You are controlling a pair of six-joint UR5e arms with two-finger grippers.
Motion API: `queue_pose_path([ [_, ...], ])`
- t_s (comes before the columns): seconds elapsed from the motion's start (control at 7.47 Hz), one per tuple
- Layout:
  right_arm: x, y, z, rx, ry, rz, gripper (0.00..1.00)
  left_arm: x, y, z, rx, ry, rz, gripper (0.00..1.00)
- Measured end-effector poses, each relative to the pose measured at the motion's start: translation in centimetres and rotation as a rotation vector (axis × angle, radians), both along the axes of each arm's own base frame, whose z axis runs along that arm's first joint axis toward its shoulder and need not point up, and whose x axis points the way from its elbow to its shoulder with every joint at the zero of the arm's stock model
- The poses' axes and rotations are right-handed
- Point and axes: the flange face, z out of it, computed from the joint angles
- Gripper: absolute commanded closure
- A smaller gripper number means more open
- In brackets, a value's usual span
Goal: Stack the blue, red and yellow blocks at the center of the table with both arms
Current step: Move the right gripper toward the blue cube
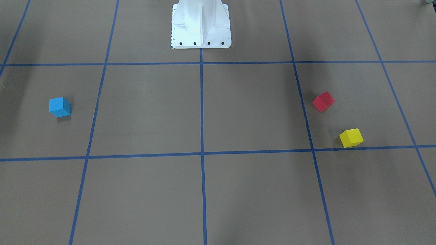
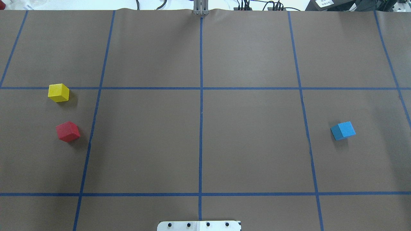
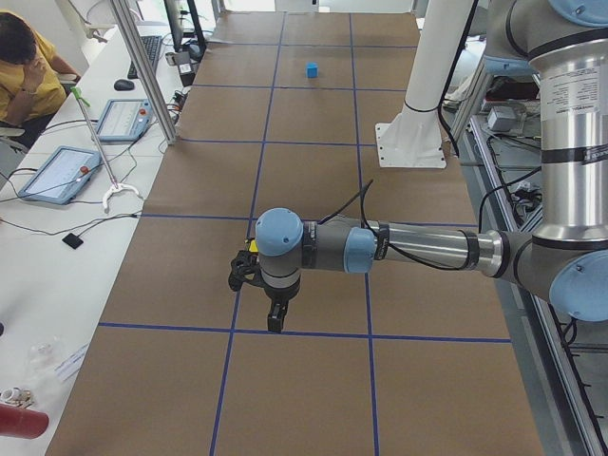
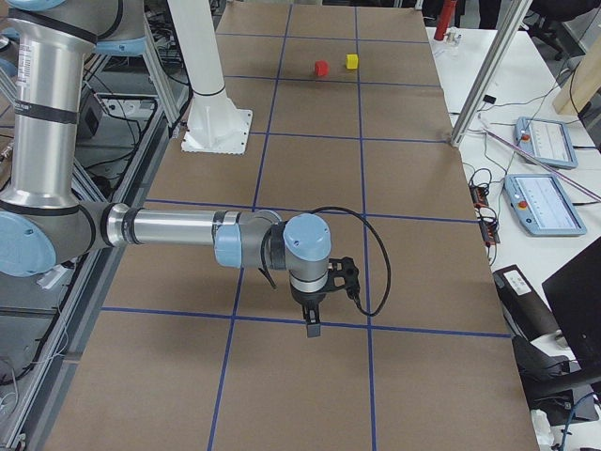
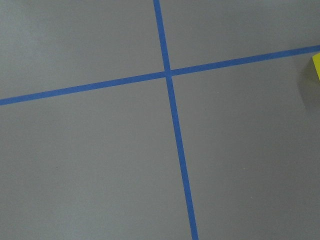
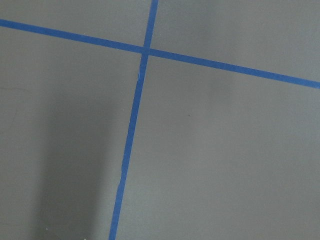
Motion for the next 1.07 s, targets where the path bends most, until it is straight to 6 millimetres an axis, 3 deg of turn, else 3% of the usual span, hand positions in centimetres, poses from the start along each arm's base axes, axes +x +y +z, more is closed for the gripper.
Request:
queue_pose_path([
  [0.54,0.0,-1.0,-1.5,0.147,0.007,0.004,0.00,-0.1,-0.5,-3.4,0.071,-0.009,-0.004,0.00],
  [0.8,-0.5,-1.2,-2.4,0.182,-0.063,0.028,0.00,-0.8,-2.7,-6.7,0.153,-0.055,-0.020,0.00],
  [1.07,-1.2,-2.0,-4.9,0.201,-0.134,0.097,0.00,-1.0,-5.4,-9.6,0.290,-0.074,-0.030,0.00],
])
